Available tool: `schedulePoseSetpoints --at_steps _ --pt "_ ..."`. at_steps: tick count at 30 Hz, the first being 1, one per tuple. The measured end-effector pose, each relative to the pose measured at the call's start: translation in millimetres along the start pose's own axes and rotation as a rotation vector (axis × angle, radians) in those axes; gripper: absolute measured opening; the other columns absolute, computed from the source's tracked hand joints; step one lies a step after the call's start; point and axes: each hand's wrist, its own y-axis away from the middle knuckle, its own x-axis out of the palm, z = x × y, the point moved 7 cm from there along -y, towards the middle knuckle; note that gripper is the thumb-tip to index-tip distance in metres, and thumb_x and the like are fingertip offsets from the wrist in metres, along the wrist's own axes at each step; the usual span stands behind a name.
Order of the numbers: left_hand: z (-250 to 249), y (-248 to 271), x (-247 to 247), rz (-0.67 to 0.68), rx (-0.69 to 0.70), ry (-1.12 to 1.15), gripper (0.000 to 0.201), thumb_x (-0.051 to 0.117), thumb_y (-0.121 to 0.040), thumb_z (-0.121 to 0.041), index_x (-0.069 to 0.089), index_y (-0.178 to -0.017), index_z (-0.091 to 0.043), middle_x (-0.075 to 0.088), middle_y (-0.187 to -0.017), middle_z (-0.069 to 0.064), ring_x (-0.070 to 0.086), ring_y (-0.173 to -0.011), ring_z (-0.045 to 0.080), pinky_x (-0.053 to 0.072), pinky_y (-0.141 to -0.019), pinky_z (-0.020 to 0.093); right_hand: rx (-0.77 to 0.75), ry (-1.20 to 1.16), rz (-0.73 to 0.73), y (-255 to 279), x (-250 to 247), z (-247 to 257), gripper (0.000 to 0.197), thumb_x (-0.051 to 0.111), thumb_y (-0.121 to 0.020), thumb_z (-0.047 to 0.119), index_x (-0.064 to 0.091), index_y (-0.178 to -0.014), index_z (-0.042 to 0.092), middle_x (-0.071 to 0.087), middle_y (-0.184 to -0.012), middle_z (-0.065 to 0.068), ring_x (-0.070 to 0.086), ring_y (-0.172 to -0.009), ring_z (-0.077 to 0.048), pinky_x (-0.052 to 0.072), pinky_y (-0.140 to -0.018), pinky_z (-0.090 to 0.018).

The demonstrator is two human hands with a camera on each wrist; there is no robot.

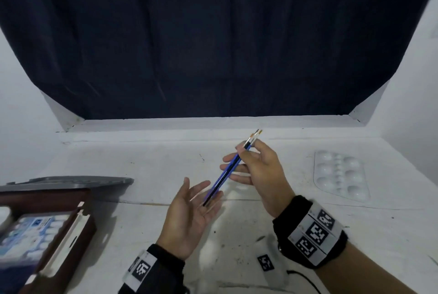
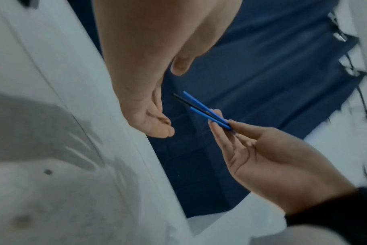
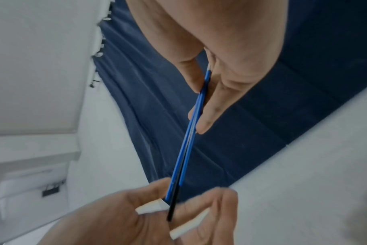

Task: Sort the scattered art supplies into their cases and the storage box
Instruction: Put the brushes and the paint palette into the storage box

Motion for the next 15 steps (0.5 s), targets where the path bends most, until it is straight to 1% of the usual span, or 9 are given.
schedulePoseSetpoints --at_steps 1,3,5,6,8,11,13,14,15 --pt "-4.3 1.3 4.8 0.001 -0.031 0.104 0.054 0.049 -0.101 -0.044 0.06 -0.123 0.003 0.063 -0.127 0.03 0.065 -0.114 0.04 0.05 -0.097 0.046 -0.034 0.025 0.027 0.1 6.2 14.8 0.02 0.048 -0.103 0.025 0.051 -0.104 0.005 0.075 -0.092 -0.014 0.075 -0.081 -0.026 0.062 -0.072 -0.033" --pt "-11.3 4.7 14.6 0.027 -0.08 0.271 0.056 0.05 -0.101 -0.043 0.058 -0.125 0.006 0.062 -0.127 0.032 0.064 -0.115 0.042 0.049 -0.099 0.048 -0.078 0.091 0.092 0.6 20.1 37.2 0.019 0.048 -0.103 0.026 0.051 -0.105 0.007 0.074 -0.093 -0.013 0.075 -0.08 -0.026 0.062 -0.075 -0.035" --pt "-16.8 9.7 25.2 0.077 -0.121 0.388 0.06 0.047 -0.101 -0.044 0.056 -0.128 0.009 0.062 -0.126 0.032 0.063 -0.117 0.045 0.045 -0.106 0.049 -0.106 0.173 0.166 0.5 35.3 50.0 0.018 0.047 -0.103 0.027 0.051 -0.105 0.01 0.074 -0.093 -0.012 0.075 -0.08 -0.025 0.061 -0.077 -0.038" --pt "-19.2 12.5 30.6 0.104 -0.136 0.418 0.061 0.045 -0.102 -0.044 0.055 -0.129 0.01 0.062 -0.127 0.032 0.062 -0.118 0.044 0.044 -0.108 0.049 -0.118 0.213 0.198 0.3 42.8 53.2 0.017 0.047 -0.104 0.027 0.051 -0.106 0.01 0.074 -0.094 -0.011 0.075 -0.08 -0.025 0.06 -0.076 -0.039" --pt "-22.9 17.7 40.7 0.146 -0.156 0.441 0.063 0.042 -0.102 -0.044 0.057 -0.127 0.011 0.062 -0.126 0.031 0.062 -0.118 0.042 0.044 -0.107 0.048 -0.141 0.275 0.244 0.4 55.9 56.4 0.016 0.047 -0.104 0.026 0.051 -0.106 0.01 0.074 -0.093 -0.01 0.074 -0.08 -0.024 0.06 -0.073 -0.041" --pt "-28.2 23.8 49.9 0.182 -0.172 0.47 0.059 0.04 -0.103 -0.043 0.062 -0.118 0.01 0.064 -0.12 0.029 0.067 -0.107 0.041 0.047 -0.1 0.049 -0.177 0.323 0.266 1.2 69.1 56.9 0.012 0.049 -0.103 0.025 0.052 -0.103 0.013 0.075 -0.091 -0.007 0.074 -0.08 -0.02 0.059 -0.062 -0.033" --pt "-31.3 25.0 46.8 0.172 -0.171 0.483 0.058 0.04 -0.102 -0.041 0.067 -0.11 0.01 0.065 -0.117 0.021 0.065 -0.11 0.031 0.047 -0.1 0.046 -0.176 0.332 0.273 3.1 74.5 51.4 0.01 0.05 -0.102 0.022 0.053 -0.102 0.012 0.075 -0.09 -0.006 0.074 -0.079 -0.019 0.059 -0.061 -0.032" --pt "-32.8 25.4 42.9 0.16 -0.164 0.489 0.057 0.04 -0.102 -0.04 0.068 -0.107 0.01 0.064 -0.111 0.016 0.06 -0.109 0.024 0.046 -0.103 0.04 -0.166 0.331 0.279 4.3 77.1 46.3 0.009 0.051 -0.102 0.021 0.054 -0.102 0.012 0.074 -0.09 -0.006 0.074 -0.079 -0.019 0.061 -0.064 -0.035" --pt "-34.5 26.0 38.3 0.15 -0.157 0.498 0.055 0.041 -0.102 -0.039 0.069 -0.104 0.009 0.061 -0.103 0.012 0.056 -0.103 0.02 0.042 -0.107 0.034 -0.15 0.329 0.289 6.0 80.1 40.5 0.009 0.052 -0.101 0.02 0.055 -0.101 0.012 0.074 -0.09 -0.006 0.074 -0.079 -0.02 0.062 -0.068 -0.039"
